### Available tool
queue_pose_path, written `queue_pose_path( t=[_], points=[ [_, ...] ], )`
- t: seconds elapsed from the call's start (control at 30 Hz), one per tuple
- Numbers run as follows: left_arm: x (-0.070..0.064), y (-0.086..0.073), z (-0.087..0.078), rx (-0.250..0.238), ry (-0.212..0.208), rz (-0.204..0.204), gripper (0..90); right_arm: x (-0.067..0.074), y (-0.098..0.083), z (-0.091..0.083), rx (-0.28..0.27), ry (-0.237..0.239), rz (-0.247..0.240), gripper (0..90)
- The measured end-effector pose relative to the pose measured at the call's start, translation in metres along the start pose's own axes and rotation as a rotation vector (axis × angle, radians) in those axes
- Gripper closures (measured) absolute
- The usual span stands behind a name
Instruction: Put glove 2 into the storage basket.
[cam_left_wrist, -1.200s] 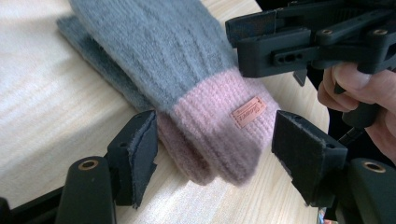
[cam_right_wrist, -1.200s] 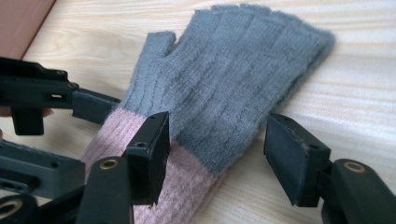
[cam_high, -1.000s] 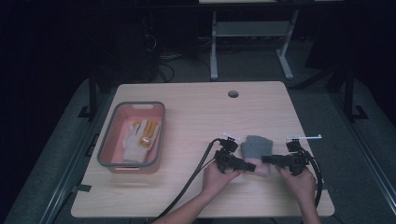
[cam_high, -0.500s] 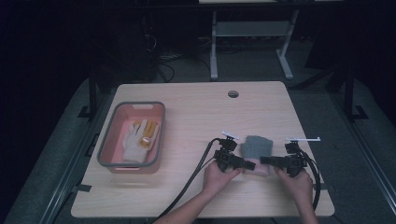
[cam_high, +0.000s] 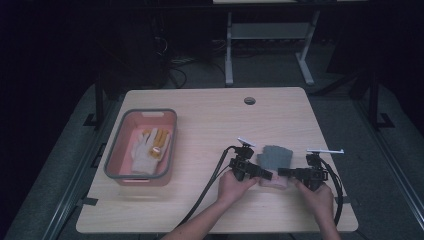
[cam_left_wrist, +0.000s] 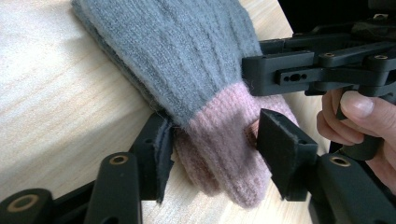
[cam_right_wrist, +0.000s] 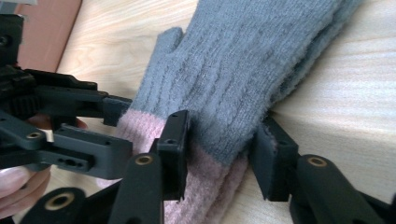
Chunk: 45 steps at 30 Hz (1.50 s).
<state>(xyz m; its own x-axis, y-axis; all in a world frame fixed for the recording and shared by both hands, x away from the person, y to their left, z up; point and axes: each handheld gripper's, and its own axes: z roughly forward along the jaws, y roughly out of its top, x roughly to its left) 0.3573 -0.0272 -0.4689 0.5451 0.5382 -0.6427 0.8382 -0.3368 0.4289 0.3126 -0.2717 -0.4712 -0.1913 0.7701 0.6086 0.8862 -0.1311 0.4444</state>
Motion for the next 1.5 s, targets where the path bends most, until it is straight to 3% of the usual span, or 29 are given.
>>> queue_pose_path(
  t=[0.3, 0.7, 1.5],
  points=[
    [0.008, 0.002, -0.002, -0.009, -0.065, -0.008, 63.1, 0.003, 0.000, -0.001, -0.020, 0.010, -0.014, 70.7],
    [0.015, 0.000, -0.006, -0.029, -0.109, -0.026, 64.2, 0.008, 0.001, -0.006, -0.031, 0.037, -0.012, 71.8],
    [0.013, -0.004, -0.052, -0.106, -0.088, 0.035, 64.3, 0.043, 0.012, -0.002, -0.054, 0.084, -0.081, 72.0]
  ],
)
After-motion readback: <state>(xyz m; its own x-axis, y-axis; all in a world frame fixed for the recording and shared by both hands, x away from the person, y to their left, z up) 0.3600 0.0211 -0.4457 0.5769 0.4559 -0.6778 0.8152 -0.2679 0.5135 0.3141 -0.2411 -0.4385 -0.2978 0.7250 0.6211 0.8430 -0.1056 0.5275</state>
